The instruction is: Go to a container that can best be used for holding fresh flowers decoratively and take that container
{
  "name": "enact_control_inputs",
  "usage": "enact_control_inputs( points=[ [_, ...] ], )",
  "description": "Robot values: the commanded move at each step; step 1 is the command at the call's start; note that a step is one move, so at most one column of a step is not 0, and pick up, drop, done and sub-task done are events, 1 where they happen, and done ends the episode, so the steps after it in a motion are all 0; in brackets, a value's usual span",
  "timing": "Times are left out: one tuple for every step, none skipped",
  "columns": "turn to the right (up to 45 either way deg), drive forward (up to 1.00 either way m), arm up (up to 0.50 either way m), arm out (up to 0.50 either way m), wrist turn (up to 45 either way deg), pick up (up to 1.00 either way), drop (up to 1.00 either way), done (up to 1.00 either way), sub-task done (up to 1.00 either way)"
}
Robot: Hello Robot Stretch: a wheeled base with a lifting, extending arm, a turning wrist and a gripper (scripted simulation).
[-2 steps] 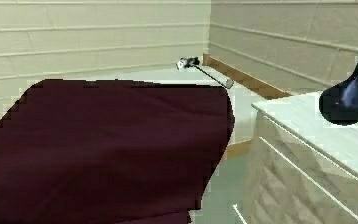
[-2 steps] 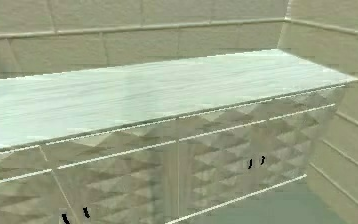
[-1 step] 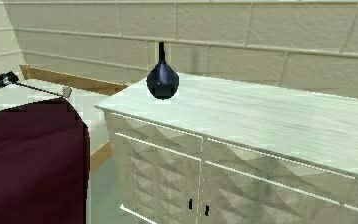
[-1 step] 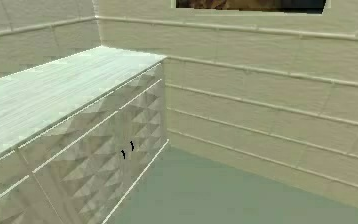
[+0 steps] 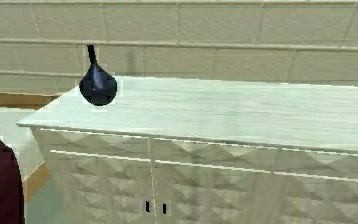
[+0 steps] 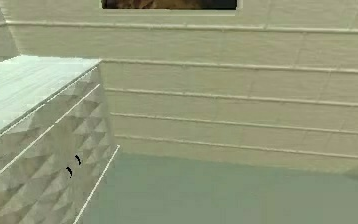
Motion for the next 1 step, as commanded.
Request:
enact_control_inputs(
  points=[
    [0.0, 0.45, 0.0, 0.0, 0.0, 0.0, 0.0, 0.0, 0.0]
  ],
)
